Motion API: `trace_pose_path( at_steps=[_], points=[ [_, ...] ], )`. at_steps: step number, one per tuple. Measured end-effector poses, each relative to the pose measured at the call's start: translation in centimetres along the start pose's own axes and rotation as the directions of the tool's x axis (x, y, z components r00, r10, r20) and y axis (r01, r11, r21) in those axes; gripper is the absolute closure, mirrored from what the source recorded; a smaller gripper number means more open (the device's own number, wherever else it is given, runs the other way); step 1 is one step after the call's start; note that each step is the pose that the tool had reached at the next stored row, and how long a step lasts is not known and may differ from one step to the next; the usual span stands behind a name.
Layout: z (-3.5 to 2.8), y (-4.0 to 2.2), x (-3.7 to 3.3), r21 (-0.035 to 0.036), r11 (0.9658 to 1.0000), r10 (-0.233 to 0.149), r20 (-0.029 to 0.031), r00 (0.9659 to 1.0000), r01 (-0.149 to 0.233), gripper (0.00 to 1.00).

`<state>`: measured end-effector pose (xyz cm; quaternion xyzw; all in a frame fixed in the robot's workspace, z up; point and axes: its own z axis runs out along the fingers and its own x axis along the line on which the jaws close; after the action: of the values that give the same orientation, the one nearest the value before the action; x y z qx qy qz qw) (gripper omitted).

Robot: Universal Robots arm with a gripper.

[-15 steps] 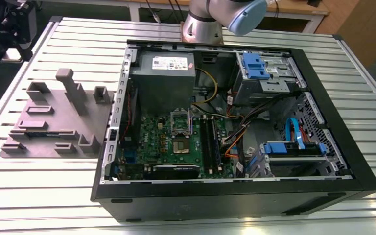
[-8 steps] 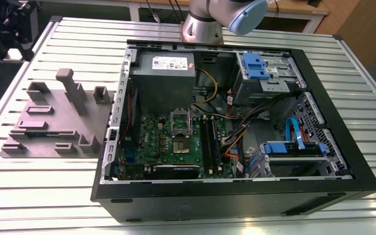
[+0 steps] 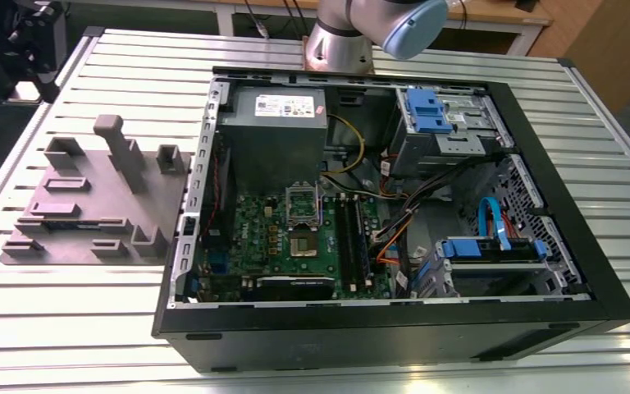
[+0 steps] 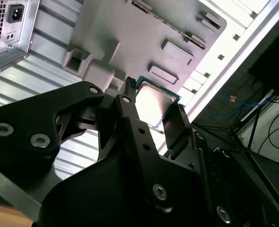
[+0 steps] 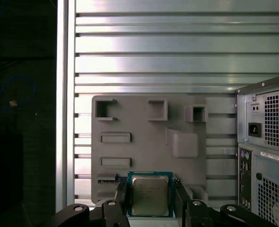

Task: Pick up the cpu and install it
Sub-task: 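Pick up the cpu and move it towards the insertion slot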

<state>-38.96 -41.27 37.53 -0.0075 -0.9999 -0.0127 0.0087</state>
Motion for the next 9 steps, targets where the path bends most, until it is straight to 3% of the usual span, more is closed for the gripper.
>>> trace_pose_path(
  at_steps=[9],
  points=[
    [0.00,0.00,-0.26,0.0000,1.0000,0.000,0.0000,1.0000,0.000,0.53]
  ],
)
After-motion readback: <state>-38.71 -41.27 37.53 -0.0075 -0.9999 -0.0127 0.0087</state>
